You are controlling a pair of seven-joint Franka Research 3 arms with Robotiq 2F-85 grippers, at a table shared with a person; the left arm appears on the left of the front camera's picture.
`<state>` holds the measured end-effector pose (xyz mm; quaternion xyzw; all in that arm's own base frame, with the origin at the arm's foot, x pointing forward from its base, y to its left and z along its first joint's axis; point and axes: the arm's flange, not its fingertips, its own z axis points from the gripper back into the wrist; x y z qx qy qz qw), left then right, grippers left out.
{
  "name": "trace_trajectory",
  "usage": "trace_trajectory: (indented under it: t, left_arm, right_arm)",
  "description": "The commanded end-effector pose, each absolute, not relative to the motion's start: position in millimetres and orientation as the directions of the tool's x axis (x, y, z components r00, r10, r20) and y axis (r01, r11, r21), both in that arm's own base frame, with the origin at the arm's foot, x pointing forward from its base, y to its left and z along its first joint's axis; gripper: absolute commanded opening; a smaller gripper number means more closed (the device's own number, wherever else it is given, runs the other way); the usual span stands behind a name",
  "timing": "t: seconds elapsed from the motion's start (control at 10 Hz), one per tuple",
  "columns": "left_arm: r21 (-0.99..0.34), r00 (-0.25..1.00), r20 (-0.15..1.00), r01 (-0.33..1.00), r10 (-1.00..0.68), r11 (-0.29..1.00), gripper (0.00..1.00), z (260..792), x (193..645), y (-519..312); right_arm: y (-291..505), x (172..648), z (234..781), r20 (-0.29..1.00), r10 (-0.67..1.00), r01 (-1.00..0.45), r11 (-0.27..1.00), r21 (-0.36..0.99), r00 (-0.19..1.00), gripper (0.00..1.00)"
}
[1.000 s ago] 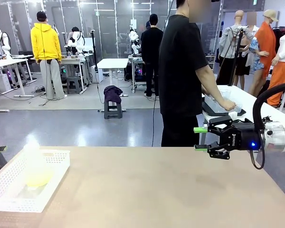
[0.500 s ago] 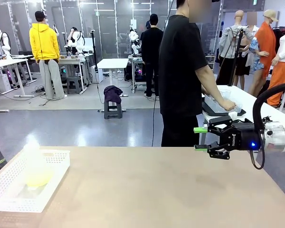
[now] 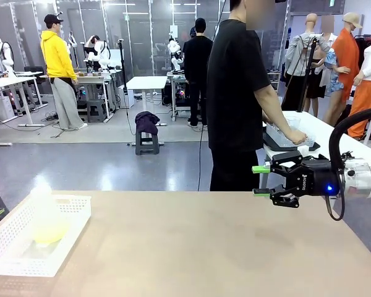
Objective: Prepare the solutions needed for the experiment.
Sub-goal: When the human places the Big flask in the center of the table, pick up the Big flask and place it in the left Organizing basket.
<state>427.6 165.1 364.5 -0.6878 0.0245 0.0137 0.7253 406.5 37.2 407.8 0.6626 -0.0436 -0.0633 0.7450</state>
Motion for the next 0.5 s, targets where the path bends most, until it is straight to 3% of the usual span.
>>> trace_trajectory:
  t: [0.0,0.4]
  left_arm:
    - [-0.997,0.998,-0.063,-0.064,0.008,0.053,1.00,366.5,428.0,162.7]
    - [-0.997,0.998,-0.063,-0.064,0.008,0.053,1.00,366.5,428.0,162.7]
  right_arm:
    - [36.9,406.7,408.8,-0.019,-0.155,0.035,0.100,0.994,0.988,0.64]
    - [36.9,406.7,408.8,-0.019,-0.155,0.035,0.100,0.994,0.988,0.64]
